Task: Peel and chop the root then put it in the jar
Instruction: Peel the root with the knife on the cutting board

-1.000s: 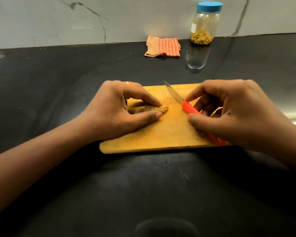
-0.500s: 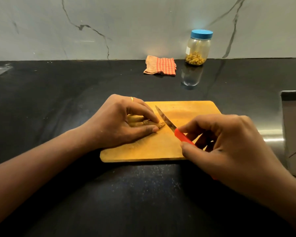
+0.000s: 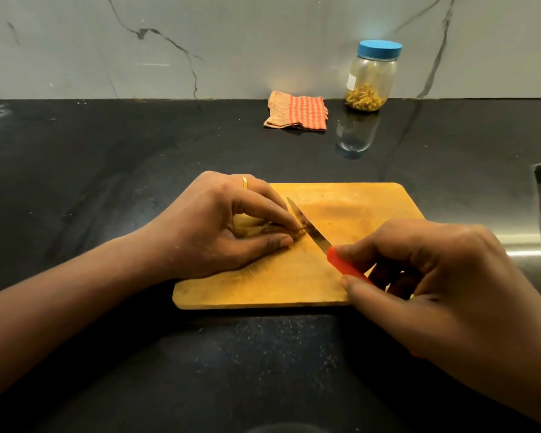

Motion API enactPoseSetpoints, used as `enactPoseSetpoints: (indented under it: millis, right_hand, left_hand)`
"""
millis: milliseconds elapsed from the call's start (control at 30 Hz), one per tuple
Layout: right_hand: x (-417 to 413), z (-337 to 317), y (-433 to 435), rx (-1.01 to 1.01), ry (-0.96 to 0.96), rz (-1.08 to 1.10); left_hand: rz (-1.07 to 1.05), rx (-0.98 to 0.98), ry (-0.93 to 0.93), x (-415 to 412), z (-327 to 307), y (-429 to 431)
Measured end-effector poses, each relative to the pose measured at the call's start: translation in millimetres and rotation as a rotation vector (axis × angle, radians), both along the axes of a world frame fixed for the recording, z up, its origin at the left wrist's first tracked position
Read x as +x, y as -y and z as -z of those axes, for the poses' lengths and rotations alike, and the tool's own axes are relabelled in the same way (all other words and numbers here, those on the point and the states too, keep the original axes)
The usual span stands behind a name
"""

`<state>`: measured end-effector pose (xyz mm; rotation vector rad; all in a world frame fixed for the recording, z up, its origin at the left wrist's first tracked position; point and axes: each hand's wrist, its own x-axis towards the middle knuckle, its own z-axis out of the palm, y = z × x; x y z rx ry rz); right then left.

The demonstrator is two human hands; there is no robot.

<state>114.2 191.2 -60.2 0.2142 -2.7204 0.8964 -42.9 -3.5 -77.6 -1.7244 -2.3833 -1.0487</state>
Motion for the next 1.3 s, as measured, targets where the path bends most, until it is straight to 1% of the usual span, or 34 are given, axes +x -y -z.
enactPoseSetpoints:
  millis: [167,267,433,633,800,967,1100,1300]
  right_hand:
    - [-12.7,-3.8,-1.2,-0.008,0.066,-0.044]
    - [-10.4,-7.5,1.7,0.11,0.062,-0.04]
    - [7.8,-14.2,4.0,0.168,0.091,-0.027]
    - [26.1,-20.7,1.6,0.199,0.07,-0.011]
    - [27.7,-31.0,-4.8,0.131,0.029,0.02]
    - [21.9,-28.3,-7.2,0.094,0.092,0.015]
    - [26.8,-23.0,-0.2,0.08,0.104,-0.032]
    - [26.5,-18.8,18.0,0.082,0.079,-0.103]
  left_hand:
    - [0.025,-0.011,0.004,-1.6,-0.8,-1.0]
    - [0.025,-0.009,0.022,-1.5,-0.8,-0.7]
    - [0.028,-0.006,0.018,-3.6,-0.4,0.6]
    - [0.021,0.041,-0.068,-2.2,2.3,1.9]
    - [0.008,0.107,-0.061,-2.4,6.6,3.8]
    - [-0.055,0.17,-0.027,-6.4,5.6,9.0]
    - [-0.142,0.191,-0.048,-9.3,8.3,9.7]
    - [-0.178,0.154,0.021,-13.9,7.0,13.1]
